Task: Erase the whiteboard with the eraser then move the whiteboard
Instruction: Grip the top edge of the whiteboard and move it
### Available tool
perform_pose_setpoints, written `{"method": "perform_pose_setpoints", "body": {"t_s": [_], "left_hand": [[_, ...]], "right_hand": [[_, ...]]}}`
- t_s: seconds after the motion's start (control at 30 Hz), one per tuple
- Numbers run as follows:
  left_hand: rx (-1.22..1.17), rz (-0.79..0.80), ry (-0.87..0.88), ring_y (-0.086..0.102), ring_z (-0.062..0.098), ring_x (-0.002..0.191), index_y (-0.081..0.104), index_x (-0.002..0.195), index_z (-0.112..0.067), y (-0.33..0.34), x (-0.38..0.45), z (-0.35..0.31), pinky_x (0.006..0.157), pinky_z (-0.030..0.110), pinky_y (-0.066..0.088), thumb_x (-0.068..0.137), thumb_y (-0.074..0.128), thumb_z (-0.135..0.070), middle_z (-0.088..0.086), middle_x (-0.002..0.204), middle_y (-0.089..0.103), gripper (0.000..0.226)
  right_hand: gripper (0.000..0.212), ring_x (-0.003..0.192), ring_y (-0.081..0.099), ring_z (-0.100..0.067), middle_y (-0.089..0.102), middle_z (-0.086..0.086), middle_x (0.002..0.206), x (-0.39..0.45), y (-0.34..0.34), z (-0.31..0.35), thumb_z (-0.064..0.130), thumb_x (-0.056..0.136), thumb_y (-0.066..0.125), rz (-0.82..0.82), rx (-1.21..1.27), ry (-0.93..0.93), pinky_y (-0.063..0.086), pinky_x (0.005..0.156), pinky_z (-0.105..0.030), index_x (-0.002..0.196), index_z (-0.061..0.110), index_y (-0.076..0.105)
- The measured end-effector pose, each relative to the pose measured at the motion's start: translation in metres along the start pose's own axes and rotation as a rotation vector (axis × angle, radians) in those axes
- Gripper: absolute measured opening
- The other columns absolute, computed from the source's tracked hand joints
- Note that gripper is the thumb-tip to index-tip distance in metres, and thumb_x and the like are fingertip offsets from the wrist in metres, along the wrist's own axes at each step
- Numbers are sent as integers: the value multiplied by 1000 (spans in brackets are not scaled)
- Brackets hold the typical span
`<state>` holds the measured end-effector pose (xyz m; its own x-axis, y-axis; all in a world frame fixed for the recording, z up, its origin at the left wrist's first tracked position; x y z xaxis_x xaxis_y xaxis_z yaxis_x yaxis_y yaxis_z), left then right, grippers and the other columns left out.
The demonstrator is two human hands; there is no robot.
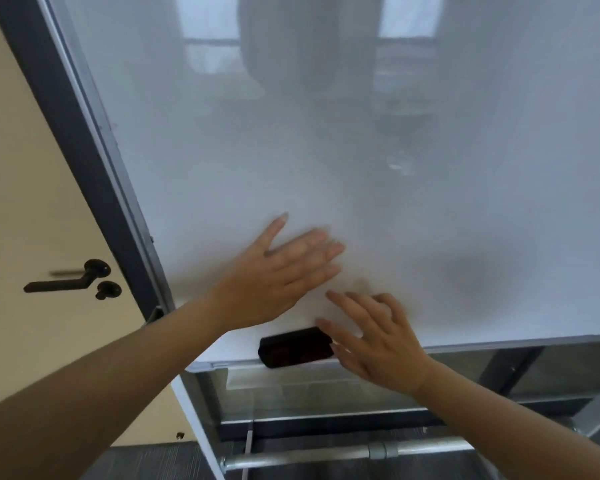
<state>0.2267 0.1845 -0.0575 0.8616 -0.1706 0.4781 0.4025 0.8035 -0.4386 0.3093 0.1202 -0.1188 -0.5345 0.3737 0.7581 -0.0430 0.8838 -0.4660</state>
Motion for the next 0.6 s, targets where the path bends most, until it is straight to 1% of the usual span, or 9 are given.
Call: {"method": "perform_pose_setpoints", "body": {"t_s": [0.1, 0.17, 0.3, 0.47, 0.6], "left_hand": [[41, -93, -132, 19, 30, 146, 39, 147, -16, -27, 40, 30, 117, 62, 2, 97, 50, -26, 7, 158, 26, 52], [90, -135, -219, 15, 29, 146, 34, 149, -17, -41, 65, 51, 117, 61, -2, 99, 47, -31, 7, 159, 25, 53], [103, -189, -324, 13, 29, 147, 26, 150, -19, -63, 110, 87, 115, 61, 1, 99, 45, -35, 8, 158, 20, 57], [164, -257, -404, 13, 30, 147, 26, 150, -22, -91, 159, 122, 113, 65, 1, 99, 42, -36, 9, 158, 18, 55], [214, -255, -433, 15, 32, 147, 29, 150, -20, -105, 196, 140, 113, 65, -1, 99, 38, -37, 9, 158, 21, 54]], "right_hand": [[43, 126, 44, -29, 44, -13, 140, 30, -34, -50, 34, 88, 57, -88, -44, 119, 34, 98, -45, 129, 23, 51], [43, 130, 43, -31, 45, -15, 141, 53, -62, -88, 31, 89, 56, -185, -98, 166, 32, 103, -48, 131, 21, 51], [44, 138, 35, -31, 41, -17, 146, 95, -106, -156, 31, 96, 47, -279, -167, 233, 25, 110, -51, 138, 18, 44], [47, 143, 26, -31, 31, -18, 152, 135, -142, -226, 35, 100, 37, -292, -277, 263, 17, 115, -52, 145, 20, 33], [51, 145, 19, -32, 24, -18, 155, 159, -156, -261, 39, 102, 33, -293, -338, 281, 13, 117, -52, 149, 21, 25]]}}
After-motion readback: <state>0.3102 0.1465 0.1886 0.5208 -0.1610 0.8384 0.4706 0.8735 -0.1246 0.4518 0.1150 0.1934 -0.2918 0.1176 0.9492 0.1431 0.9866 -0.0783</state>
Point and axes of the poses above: each hand's wrist, its own x-axis towards the middle knuckle, its own y-axis out of the palm, z = x × y, the point moved 9 cm from there along x, towards the middle knuckle
